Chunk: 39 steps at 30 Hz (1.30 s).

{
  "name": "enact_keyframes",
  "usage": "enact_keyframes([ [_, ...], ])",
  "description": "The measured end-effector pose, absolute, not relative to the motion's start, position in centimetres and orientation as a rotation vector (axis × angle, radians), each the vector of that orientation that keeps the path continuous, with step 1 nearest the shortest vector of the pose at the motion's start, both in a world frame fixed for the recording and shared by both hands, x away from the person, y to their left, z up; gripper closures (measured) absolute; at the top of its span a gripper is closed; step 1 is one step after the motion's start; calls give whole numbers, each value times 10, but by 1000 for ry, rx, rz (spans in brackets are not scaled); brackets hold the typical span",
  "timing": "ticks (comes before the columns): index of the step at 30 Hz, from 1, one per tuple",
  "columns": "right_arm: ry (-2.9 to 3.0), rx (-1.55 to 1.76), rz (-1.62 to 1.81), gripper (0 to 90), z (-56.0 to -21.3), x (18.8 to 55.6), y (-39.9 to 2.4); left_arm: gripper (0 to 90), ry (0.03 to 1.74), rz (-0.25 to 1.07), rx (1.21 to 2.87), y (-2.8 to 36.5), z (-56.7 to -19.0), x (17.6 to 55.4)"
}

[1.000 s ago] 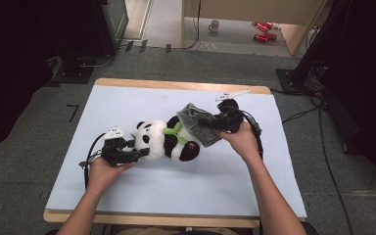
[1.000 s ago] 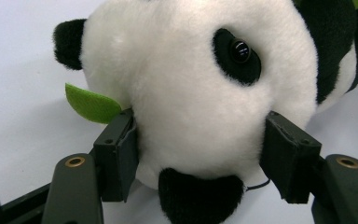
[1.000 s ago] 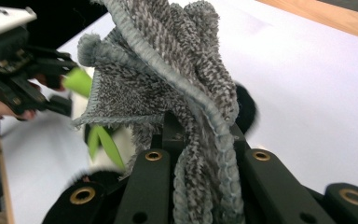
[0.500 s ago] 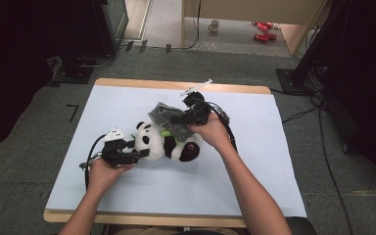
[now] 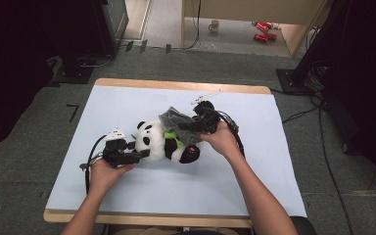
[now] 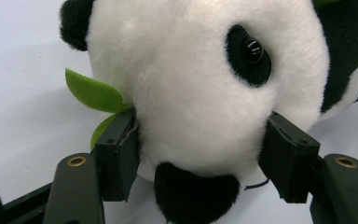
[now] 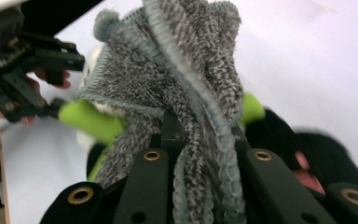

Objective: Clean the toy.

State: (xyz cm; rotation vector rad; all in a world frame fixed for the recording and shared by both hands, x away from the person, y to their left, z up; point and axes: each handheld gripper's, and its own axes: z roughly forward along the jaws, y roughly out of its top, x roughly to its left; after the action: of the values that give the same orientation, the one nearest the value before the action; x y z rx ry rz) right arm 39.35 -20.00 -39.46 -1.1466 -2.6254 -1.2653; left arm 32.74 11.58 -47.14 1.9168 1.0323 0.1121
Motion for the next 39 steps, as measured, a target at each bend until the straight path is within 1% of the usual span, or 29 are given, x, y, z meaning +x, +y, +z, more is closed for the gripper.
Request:
enact_keyframes([
  [11,-2584,-1156,-1307,786,-416,374,-240,354,998,119,1934,116,-471,327],
  [21,-2568,-1183,-1346,786,-429,360,-256,338,956,132,1953,116,-470,333],
  [28,-2608,-1205,-1278,786,-436,354,-269,346,956,103,1949,117,-469,339],
  [34,-2661,-1277,-1163,784,-435,352,-289,359,970,78,1933,119,-469,343],
  [39,-2625,-1330,-1238,781,-418,352,-303,378,974,75,1941,118,-469,343],
])
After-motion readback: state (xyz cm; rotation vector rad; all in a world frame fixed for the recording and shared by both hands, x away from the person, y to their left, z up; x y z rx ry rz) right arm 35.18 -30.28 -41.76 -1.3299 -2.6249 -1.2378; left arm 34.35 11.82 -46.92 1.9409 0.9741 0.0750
